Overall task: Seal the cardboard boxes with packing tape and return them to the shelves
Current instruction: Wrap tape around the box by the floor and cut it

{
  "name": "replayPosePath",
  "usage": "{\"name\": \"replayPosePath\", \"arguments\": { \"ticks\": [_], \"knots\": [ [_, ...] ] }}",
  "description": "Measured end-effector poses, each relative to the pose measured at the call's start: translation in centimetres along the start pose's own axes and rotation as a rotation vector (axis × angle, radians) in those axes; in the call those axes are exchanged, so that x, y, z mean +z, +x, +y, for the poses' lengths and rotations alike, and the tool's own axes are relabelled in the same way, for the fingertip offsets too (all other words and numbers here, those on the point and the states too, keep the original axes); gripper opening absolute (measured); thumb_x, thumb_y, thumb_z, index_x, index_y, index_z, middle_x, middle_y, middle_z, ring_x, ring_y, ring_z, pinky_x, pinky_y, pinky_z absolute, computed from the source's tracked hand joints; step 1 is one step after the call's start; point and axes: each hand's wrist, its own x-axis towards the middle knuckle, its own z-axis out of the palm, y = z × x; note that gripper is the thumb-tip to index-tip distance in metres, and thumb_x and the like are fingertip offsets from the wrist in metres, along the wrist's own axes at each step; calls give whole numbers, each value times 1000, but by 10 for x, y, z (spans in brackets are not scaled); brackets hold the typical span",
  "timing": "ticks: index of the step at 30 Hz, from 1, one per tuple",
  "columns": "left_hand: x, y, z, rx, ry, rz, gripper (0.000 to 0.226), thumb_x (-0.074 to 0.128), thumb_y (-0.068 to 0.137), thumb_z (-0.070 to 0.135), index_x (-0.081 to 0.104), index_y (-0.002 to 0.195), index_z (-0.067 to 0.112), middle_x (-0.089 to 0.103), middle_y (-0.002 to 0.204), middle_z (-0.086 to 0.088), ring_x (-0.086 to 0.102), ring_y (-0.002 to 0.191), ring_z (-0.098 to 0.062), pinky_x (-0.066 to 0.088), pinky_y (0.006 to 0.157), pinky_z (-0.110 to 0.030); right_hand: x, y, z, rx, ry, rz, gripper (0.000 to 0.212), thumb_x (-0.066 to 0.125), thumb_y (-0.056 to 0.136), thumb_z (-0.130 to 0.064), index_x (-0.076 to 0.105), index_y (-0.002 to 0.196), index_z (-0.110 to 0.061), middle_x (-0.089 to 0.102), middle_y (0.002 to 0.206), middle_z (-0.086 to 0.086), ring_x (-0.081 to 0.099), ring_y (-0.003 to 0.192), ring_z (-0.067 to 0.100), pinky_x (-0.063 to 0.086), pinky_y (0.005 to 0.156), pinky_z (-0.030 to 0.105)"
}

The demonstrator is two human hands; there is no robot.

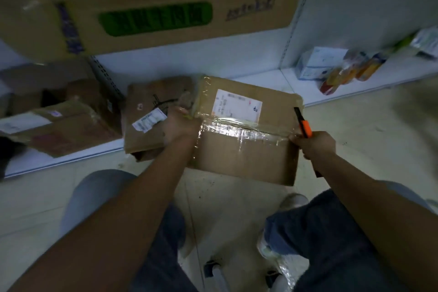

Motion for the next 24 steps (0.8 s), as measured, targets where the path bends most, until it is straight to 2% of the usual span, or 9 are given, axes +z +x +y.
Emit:
{"name": "replayPosePath", "arguments": {
  "ticks": [4, 7, 10, 13, 15, 17, 19, 21, 24],
  "knots": [
    [-76, 12, -12, 7, -51, 140, 22, 79, 76, 32, 64, 87, 19, 67, 90, -1, 65, 83, -24, 54, 78, -34, 30, -26, -66, -194, -10, -26, 37, 79, 81, -40, 58, 65, -14, 65, 71, 13, 62, 64, 26, 48, 63, 32],
    [-106, 33, -38, -69, -40, 218, 27, 74, 81, 43, 62, 85, 18, 68, 87, -3, 67, 83, -26, 55, 78, -37, 67, -28, -105, -279, -46, -57, 42, 78, 81, -41, 53, 58, -17, 62, 65, 10, 63, 68, 28, 43, 57, 29],
    [-117, 57, -59, -160, -111, 258, 29, 78, 79, 33, 53, 71, 22, 61, 75, -1, 68, 86, -31, 58, 83, -42, 104, -19, -137, -325, -93, -76, 48, 74, 84, -47, 49, 57, -17, 54, 62, 4, 60, 72, 28, 37, 55, 29],
    [-119, 85, -69, -209, -90, 236, 25, 79, 81, 24, 55, 77, 18, 60, 78, -1, 63, 87, -29, 53, 80, -34, 137, 4, -157, -389, -140, -137, 43, 72, 87, -43, 49, 60, -18, 54, 65, 4, 60, 79, 29, 39, 66, 29],
    [-115, 102, -74, -226, -47, 192, 30, 80, 80, 29, 63, 100, 13, 65, 96, -4, 63, 92, -25, 49, 77, -31, 155, 18, -162, -431, -200, -213, 26, 73, 86, -37, 62, 77, -15, 65, 83, 9, 62, 88, 30, 47, 74, 32],
    [-108, 112, -78, -221, 30, 150, 46, 83, 76, 35, 63, 112, 14, 65, 102, -3, 62, 90, -22, 45, 73, -30, 167, 30, -161, -443, -280, -212, 36, 74, 85, -36, 67, 108, -8, 67, 107, 16, 62, 102, 34, 51, 86, 38],
    [-104, 117, -80, -234, 91, 131, 50, 85, 73, 37, 63, 111, 14, 64, 100, -3, 58, 86, -21, 43, 71, -30, 172, 34, -160, -426, -363, -155, 49, 72, 88, -32, 57, 125, -4, 63, 121, 19, 59, 111, 37, 48, 88, 39],
    [-102, 120, -77, -250, 133, 145, 48, 81, 74, 40, 62, 110, 16, 63, 98, -2, 59, 87, -23, 46, 73, -33, 173, 35, -160, -421, -403, -131, 49, 67, 91, -28, 50, 132, -7, 61, 122, 19, 59, 111, 38, 44, 80, 38],
    [-106, 107, -55, -177, 247, 292, 39, 67, 82, 38, 59, 115, 18, 68, 109, -8, 65, 101, -33, 54, 84, -42, 175, 29, -162, -500, -480, -127, 60, 55, 98, -23, 28, 152, -18, 57, 122, 18, 59, 108, 38, 40, 77, 37]
  ]
}}
